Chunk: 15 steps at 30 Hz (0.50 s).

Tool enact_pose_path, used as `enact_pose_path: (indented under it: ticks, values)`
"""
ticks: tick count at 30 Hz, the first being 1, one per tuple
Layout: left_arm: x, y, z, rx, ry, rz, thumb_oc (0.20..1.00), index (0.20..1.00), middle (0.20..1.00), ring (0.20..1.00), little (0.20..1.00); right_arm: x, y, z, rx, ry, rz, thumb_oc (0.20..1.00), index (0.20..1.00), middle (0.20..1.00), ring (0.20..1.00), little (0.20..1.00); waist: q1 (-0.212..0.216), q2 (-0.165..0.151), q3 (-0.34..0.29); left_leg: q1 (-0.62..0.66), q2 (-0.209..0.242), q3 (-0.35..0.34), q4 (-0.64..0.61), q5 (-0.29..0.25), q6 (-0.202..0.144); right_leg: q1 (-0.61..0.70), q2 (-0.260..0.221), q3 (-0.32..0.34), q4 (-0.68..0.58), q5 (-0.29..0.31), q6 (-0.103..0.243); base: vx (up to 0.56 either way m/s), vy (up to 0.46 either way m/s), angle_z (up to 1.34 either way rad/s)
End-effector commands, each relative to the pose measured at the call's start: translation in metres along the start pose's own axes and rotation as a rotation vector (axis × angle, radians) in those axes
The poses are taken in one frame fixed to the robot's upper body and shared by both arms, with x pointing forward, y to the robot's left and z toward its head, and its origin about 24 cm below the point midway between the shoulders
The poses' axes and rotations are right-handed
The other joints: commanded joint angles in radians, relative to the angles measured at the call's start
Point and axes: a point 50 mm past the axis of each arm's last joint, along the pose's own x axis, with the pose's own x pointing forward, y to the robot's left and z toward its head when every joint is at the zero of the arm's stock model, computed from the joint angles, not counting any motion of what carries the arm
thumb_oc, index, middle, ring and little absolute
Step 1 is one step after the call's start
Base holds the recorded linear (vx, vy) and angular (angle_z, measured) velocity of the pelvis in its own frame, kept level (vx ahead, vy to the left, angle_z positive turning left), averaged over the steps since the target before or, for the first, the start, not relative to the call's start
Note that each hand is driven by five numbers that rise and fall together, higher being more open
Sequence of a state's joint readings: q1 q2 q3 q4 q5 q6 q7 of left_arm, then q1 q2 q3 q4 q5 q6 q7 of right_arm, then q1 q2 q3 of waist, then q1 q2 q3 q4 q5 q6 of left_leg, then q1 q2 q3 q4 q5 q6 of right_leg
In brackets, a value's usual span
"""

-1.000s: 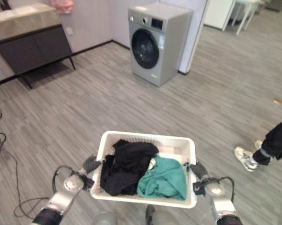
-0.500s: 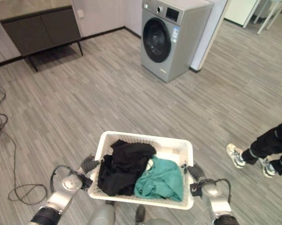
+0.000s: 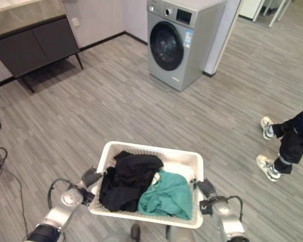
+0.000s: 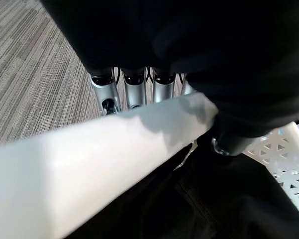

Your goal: Grab the laundry basket,head to the washer,open it,put in the laundry and shut it.

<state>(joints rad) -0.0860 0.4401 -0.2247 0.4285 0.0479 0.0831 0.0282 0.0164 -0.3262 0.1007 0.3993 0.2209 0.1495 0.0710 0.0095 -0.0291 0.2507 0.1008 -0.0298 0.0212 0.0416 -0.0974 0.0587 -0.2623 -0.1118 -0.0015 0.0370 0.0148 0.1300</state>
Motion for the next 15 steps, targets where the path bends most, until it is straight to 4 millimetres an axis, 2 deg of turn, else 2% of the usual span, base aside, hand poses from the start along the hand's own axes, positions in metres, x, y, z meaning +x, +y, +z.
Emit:
enact_pose_path:
  ticks: [1, 3, 4, 5, 6, 7, 8, 9, 11, 12, 13, 14, 15]
  values:
    - [-0.001, 0.071, 0.013, 0.021, -0.054, 0.274, 0.200, 0.200, 0.200, 0.200, 0.200, -0.011, -0.064, 0.029, -0.033, -0.121, -0.210, 0.200, 0.200, 0.200, 0.200, 0.200, -0.018, 0.008, -0.026, 0.084, 0.064, -0.030, 0.095, -0.150, -0.056, 0.004, -0.036, -0.022, -0.052, 0.096, 0.043, 0.63, -0.197, 0.51]
    - [0.000, 0.069, 0.011, 0.023, -0.045, 0.267, 0.200, 0.200, 0.200, 0.200, 0.200, -0.011, -0.066, 0.027, -0.035, -0.113, -0.211, 0.200, 0.200, 0.200, 0.200, 0.200, -0.027, 0.013, -0.041, 0.139, 0.078, -0.036, 0.094, -0.154, -0.074, 0.002, -0.052, -0.076, -0.047, 0.118, 0.055, 0.57, -0.229, 0.35]
    - [0.000, 0.066, 0.010, 0.023, -0.042, 0.256, 0.200, 0.200, 0.200, 0.200, 0.200, -0.013, -0.067, 0.025, -0.035, -0.107, -0.211, 0.200, 0.200, 0.200, 0.200, 0.200, -0.032, 0.009, -0.069, 0.173, 0.097, -0.039, 0.119, -0.139, -0.097, 0.034, -0.054, -0.100, -0.013, 0.155, 0.055, 0.46, -0.232, 0.23]
    - [-0.001, 0.066, 0.009, 0.023, -0.041, 0.256, 0.200, 0.200, 0.200, 0.200, 0.200, -0.013, -0.067, 0.025, -0.035, -0.106, -0.211, 0.200, 0.200, 0.200, 0.200, 0.200, -0.033, 0.010, -0.069, 0.175, 0.099, -0.040, 0.118, -0.139, -0.098, 0.037, -0.053, -0.102, -0.014, 0.155, 0.055, 0.66, -0.414, 0.51]
    - [-0.002, 0.063, 0.004, 0.002, -0.027, 0.249, 0.200, 0.200, 0.200, 0.200, 0.200, -0.015, -0.070, 0.025, -0.049, -0.102, -0.204, 0.200, 0.200, 0.200, 0.200, 0.200, -0.038, 0.022, -0.094, 0.178, 0.142, -0.044, 0.197, -0.057, -0.121, 0.065, -0.017, -0.109, 0.020, 0.151, 0.028, 0.47, -0.361, 0.58]
    - [-0.003, 0.062, 0.002, -0.003, -0.024, 0.247, 0.200, 0.200, 0.200, 0.200, 0.200, -0.016, -0.072, 0.024, -0.055, -0.100, -0.209, 0.200, 0.200, 0.200, 0.200, 0.200, -0.040, 0.026, -0.100, 0.158, 0.169, -0.043, 0.273, 0.004, -0.127, 0.083, 0.005, -0.113, 0.033, 0.133, 0.007, 0.68, -0.681, 0.79]
    - [-0.007, 0.061, -0.002, -0.025, -0.011, 0.244, 0.200, 0.200, 0.200, 0.200, 0.200, -0.017, -0.075, 0.027, -0.050, -0.114, -0.225, 0.200, 0.200, 0.200, 0.200, 0.200, -0.033, 0.025, -0.094, 0.055, 0.256, -0.032, 0.536, 0.171, -0.126, 0.149, 0.056, -0.137, 0.034, 0.088, -0.058, 0.34, -0.458, 0.43]
    - [-0.007, 0.061, -0.002, -0.025, -0.011, 0.245, 0.200, 0.200, 0.200, 0.200, 0.200, -0.016, -0.074, 0.028, -0.049, -0.115, -0.225, 0.200, 0.200, 0.200, 0.200, 0.200, -0.036, 0.022, -0.096, 0.048, 0.253, -0.036, 0.540, 0.173, -0.127, 0.147, 0.054, -0.139, 0.031, 0.092, -0.059, 0.29, -0.475, 0.30]
    - [-0.011, 0.065, -0.004, -0.045, -0.013, 0.259, 0.200, 0.200, 0.200, 0.200, 0.200, -0.018, -0.076, 0.032, -0.054, -0.133, -0.230, 0.200, 0.200, 0.200, 0.200, 0.200, -0.013, 0.004, -0.074, -0.034, 0.284, -0.038, 0.726, 0.218, -0.093, 0.204, 0.097, -0.124, 0.018, 0.058, -0.112, 0.26, -0.395, -0.24]
    - [-0.012, 0.066, -0.003, -0.050, -0.021, 0.268, 0.200, 0.200, 0.200, 0.200, 0.200, -0.018, -0.075, 0.033, -0.055, -0.138, -0.231, 0.200, 0.200, 0.200, 0.200, 0.200, -0.003, -0.010, -0.066, -0.074, 0.292, -0.027, 0.758, 0.231, -0.084, 0.228, 0.110, -0.113, 0.006, 0.043, -0.129, 0.33, -0.414, -0.39]
    - [-0.012, 0.067, -0.001, -0.053, -0.027, 0.272, 0.200, 0.200, 0.200, 0.200, 0.200, -0.019, -0.075, 0.031, -0.055, -0.134, -0.235, 0.200, 0.200, 0.200, 0.200, 0.200, 0.011, -0.014, -0.057, -0.108, 0.296, -0.027, 0.801, 0.216, -0.090, 0.256, 0.120, -0.106, -0.001, 0.021, -0.129, 0.20, -0.325, -0.15]
    - [-0.012, 0.069, 0.002, -0.061, -0.037, 0.278, 0.200, 0.200, 0.200, 0.200, 0.200, -0.020, -0.076, 0.032, -0.051, -0.137, -0.241, 0.200, 0.200, 0.200, 0.200, 0.200, 0.026, -0.024, -0.039, -0.177, 0.295, -0.013, 0.834, 0.188, -0.080, 0.272, 0.121, -0.106, -0.005, 0.021, -0.139, 0.19, -0.226, -0.11]
    - [-0.012, 0.069, 0.004, -0.067, -0.048, 0.280, 0.200, 0.200, 0.200, 0.200, 0.200, -0.020, -0.077, 0.032, -0.047, -0.137, -0.243, 0.200, 0.200, 0.200, 0.200, 0.200, 0.035, -0.028, -0.031, -0.225, 0.295, 0.000, 0.818, 0.167, -0.084, 0.290, 0.121, -0.104, -0.010, 0.009, -0.137, 0.17, -0.153, -0.36]
